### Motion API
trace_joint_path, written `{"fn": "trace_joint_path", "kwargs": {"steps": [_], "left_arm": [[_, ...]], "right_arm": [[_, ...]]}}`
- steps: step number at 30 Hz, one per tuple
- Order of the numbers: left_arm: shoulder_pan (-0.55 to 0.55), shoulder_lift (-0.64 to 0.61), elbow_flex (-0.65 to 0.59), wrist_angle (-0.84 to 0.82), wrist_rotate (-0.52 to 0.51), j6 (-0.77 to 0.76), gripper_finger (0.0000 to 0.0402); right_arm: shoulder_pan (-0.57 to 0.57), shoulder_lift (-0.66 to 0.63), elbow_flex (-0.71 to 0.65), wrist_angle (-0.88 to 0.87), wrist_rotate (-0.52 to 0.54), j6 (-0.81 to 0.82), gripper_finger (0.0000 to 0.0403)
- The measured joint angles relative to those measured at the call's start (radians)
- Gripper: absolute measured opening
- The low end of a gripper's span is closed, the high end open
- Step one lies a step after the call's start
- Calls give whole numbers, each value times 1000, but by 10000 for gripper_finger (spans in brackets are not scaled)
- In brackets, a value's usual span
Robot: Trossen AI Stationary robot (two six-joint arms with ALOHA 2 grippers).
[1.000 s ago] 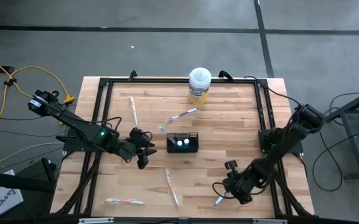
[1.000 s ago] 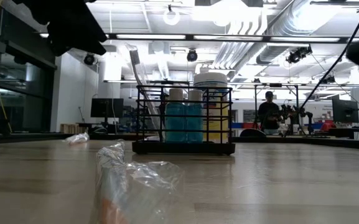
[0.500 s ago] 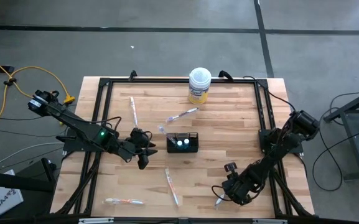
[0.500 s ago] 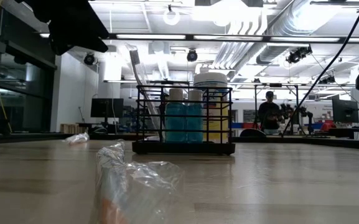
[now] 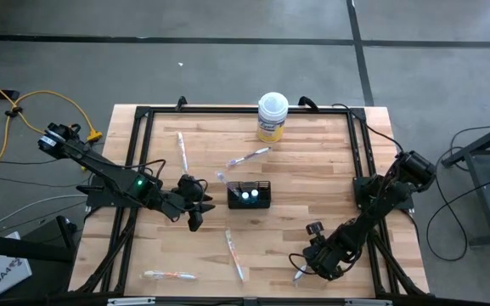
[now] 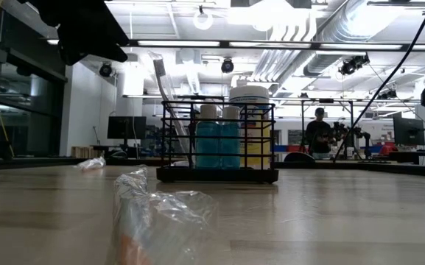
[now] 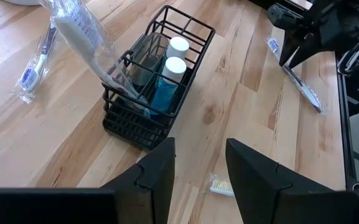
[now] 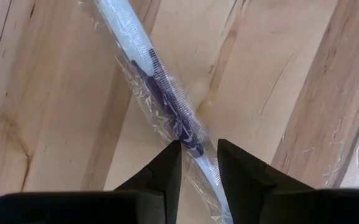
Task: Pick & Place toothbrushing station
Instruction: Put the bottom purple toothbrush into the wire organizer
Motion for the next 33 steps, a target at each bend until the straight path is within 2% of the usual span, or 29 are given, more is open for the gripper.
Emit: {"fn": "trace_joint_path", "kwargs": {"steps": [10, 23, 29, 33], "left_arm": [[0, 0, 0, 0, 0, 0, 138], [0, 0, 0, -1, 0, 0, 138], [0, 5, 0, 0, 11, -36, 138], [3, 24, 0, 4, 43, -57, 138]], "right_arm": [[0, 0, 0, 1, -8, 0, 9], [-1, -1, 1, 2, -21, 33, 3], [-4, -3, 1, -6, 8, 34, 2], [-4, -25, 7, -56, 78, 34, 2]]}}
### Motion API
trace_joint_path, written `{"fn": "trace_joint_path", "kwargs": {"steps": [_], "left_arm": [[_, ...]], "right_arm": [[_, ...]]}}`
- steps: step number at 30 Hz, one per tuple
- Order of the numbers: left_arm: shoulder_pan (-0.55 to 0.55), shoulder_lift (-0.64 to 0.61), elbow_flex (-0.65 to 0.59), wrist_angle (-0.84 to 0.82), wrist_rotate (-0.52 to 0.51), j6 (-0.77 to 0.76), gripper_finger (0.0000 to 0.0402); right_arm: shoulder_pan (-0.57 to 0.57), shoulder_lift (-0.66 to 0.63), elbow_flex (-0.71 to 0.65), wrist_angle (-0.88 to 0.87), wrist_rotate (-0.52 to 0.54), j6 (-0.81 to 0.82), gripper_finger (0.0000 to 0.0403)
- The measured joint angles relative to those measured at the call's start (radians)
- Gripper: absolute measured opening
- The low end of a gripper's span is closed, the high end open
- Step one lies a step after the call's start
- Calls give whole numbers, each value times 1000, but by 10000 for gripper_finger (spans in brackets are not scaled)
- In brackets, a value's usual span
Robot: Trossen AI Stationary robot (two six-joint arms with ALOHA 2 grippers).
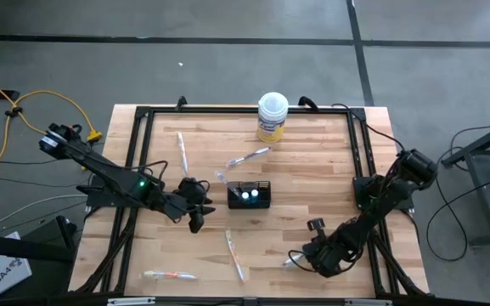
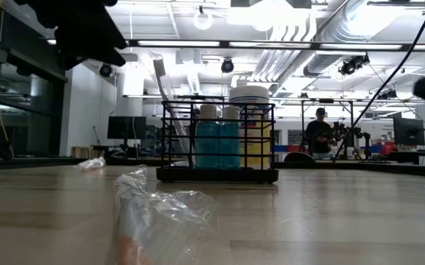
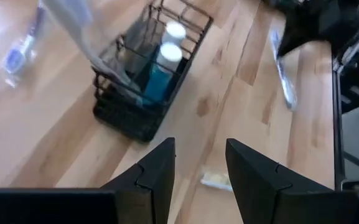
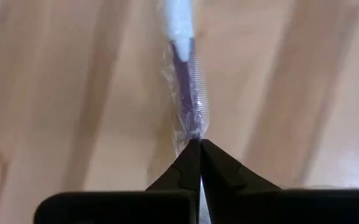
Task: Pick & Place toothbrushing station
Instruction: Put the bottom purple toothbrush into the wire organizer
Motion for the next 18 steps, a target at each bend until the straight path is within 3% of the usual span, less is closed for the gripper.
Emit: {"fn": "trace_joint_path", "kwargs": {"steps": [8, 18], "left_arm": [[3, 74, 0, 98, 87, 19, 138], [54, 144, 0, 268, 232, 79, 138]], "right_arm": [[-1, -20, 102, -172, 122, -75, 2], [-11, -20, 202, -228, 318, -267, 2]]}}
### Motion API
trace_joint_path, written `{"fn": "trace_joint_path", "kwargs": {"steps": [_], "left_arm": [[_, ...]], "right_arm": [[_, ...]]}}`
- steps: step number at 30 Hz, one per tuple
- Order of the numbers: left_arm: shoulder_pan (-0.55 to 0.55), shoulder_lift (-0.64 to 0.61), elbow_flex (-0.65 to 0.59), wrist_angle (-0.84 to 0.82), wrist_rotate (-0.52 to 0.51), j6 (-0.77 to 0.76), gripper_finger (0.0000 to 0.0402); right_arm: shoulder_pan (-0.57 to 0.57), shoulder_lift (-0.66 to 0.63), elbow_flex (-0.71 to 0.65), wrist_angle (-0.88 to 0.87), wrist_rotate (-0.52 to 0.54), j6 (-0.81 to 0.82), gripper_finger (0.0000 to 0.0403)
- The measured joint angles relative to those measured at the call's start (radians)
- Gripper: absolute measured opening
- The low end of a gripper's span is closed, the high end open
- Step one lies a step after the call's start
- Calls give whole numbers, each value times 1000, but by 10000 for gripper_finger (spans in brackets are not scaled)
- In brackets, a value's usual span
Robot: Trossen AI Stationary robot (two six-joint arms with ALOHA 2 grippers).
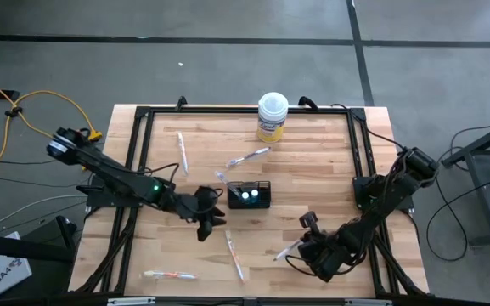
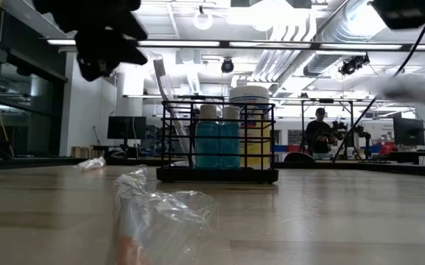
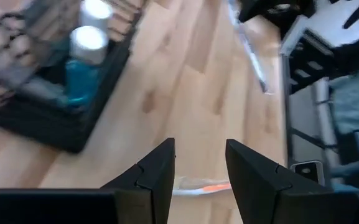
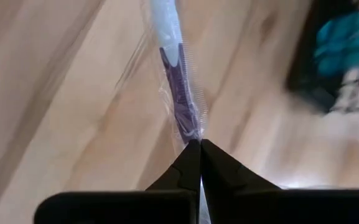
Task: Pick & Place toothbrushing station
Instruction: Put the bottom purple toothbrush into the wire organizer
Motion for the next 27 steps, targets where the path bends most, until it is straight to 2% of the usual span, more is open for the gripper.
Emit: {"fn": "trace_joint_path", "kwargs": {"steps": [6, 15, 19, 27], "left_arm": [[45, 38, 0, 100, 156, 37, 138], [87, 78, 0, 239, 366, 68, 138], [99, 97, 0, 275, 404, 69, 138], [124, 118, 0, 346, 408, 62, 138]], "right_arm": [[-38, 0, 65, 19, 92, -204, 2], [-108, -1, 70, 184, 199, -583, 2], [-134, -1, 70, 238, 264, -693, 2], [-188, -1, 70, 321, 389, -834, 2]]}}
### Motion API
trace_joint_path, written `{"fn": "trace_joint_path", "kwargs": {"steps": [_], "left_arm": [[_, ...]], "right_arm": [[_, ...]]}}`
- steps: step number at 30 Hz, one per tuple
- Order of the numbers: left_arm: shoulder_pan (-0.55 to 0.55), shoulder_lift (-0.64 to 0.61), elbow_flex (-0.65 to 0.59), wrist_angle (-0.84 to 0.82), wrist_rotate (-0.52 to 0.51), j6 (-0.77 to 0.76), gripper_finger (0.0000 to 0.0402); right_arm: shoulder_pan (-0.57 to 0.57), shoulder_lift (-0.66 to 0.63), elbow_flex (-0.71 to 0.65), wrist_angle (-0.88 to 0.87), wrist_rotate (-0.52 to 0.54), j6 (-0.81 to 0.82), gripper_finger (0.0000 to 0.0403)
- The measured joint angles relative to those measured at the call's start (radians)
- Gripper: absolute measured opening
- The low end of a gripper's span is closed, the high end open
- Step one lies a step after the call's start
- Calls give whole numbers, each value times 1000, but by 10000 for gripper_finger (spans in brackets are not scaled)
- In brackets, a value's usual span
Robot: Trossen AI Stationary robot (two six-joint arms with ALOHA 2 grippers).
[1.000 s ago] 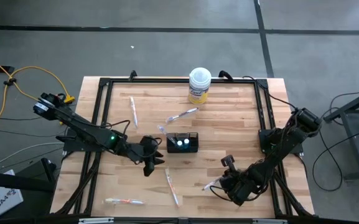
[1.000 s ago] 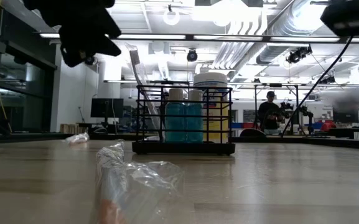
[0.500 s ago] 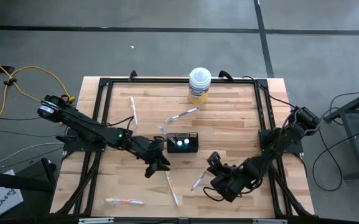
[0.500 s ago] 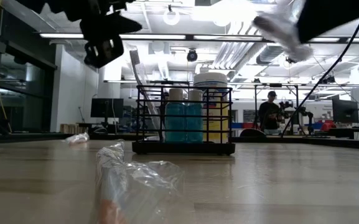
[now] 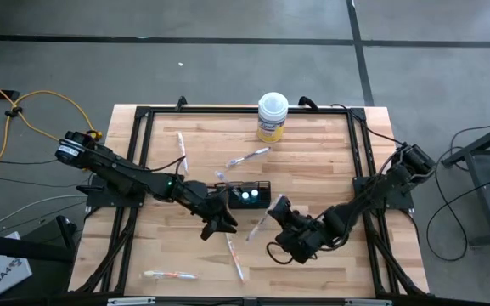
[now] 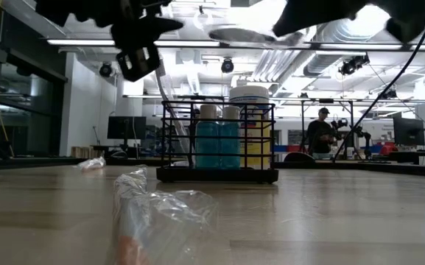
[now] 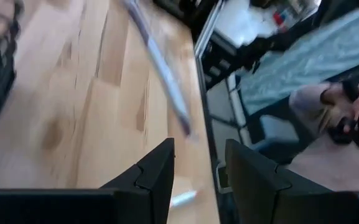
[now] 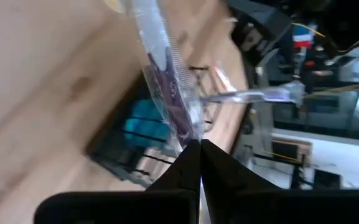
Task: Pick & Place toothbrushing station
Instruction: Put the bottom purple toothbrush into the wire organizer
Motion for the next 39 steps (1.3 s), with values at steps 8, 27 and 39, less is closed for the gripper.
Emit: {"fn": "trace_joint_path", "kwargs": {"steps": [8, 27, 39], "left_arm": [[17, 4, 2, 36, 1, -2, 138], [79, 4, 1, 96, 17, -10, 138], [132, 4, 1, 147, 97, -30, 138]], "right_arm": [[-37, 0, 0, 100, 32, -135, 2], [-45, 0, 0, 278, -5, -336, 2], [-61, 7, 0, 387, -55, -428, 2]]}}
